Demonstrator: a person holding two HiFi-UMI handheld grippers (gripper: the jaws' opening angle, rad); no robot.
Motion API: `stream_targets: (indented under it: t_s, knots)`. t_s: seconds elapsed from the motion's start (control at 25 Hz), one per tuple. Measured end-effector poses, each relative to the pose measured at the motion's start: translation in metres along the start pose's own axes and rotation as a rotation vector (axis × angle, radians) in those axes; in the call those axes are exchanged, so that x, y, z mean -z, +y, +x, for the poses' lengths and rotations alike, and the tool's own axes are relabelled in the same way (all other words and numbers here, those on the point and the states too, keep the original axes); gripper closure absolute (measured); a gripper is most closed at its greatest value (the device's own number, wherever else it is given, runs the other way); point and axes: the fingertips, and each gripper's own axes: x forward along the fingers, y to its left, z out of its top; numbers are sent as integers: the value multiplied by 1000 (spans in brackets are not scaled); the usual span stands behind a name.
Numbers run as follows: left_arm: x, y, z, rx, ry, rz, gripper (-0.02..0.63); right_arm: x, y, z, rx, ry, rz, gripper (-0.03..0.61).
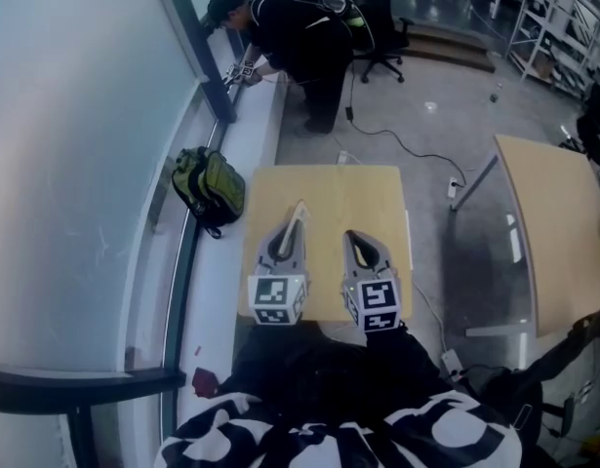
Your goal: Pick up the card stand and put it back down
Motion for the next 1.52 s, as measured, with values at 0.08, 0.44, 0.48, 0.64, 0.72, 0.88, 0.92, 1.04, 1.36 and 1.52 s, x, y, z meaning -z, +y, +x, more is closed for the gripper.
stream_targets:
  t_s: [0.08,0.44,0.48,0.64,0.72,0.88,0.92,1.04,1.36,1.52]
  knots:
    - [-1,-2,1,-7,-7,16,595,-3,0,-1,0,-7,5,557]
    - [10,-17,-5,-13,11,34,595,0,-18,-9,18,-41,27,557]
    - [11,-18,-6,-12,13,39,595,0,-18,-9,16,-42,29,557]
    - [12,-18,-7,-17,16,58,595,-3,-14,-12,-5,-55,26,557]
    - [9,-23,-9,3,10,88,595,-5,-10,-14,-13,-58,16,557]
    - [3,-35,-14,30,-13,105,595,-7,-8,-20,-14,-64,9,557]
    - [3,-35,-14,31,-13,92,595,-6,-8,-22,-12,-64,9,557]
    - [6,-35,-13,34,-9,75,595,-5,-11,-26,-2,-64,5,557]
    - [14,-44,1,90,14,71,595,-6,-33,-28,55,-70,12,557]
    - [15,-62,-6,137,10,66,595,-4,-36,-49,87,-84,14,557]
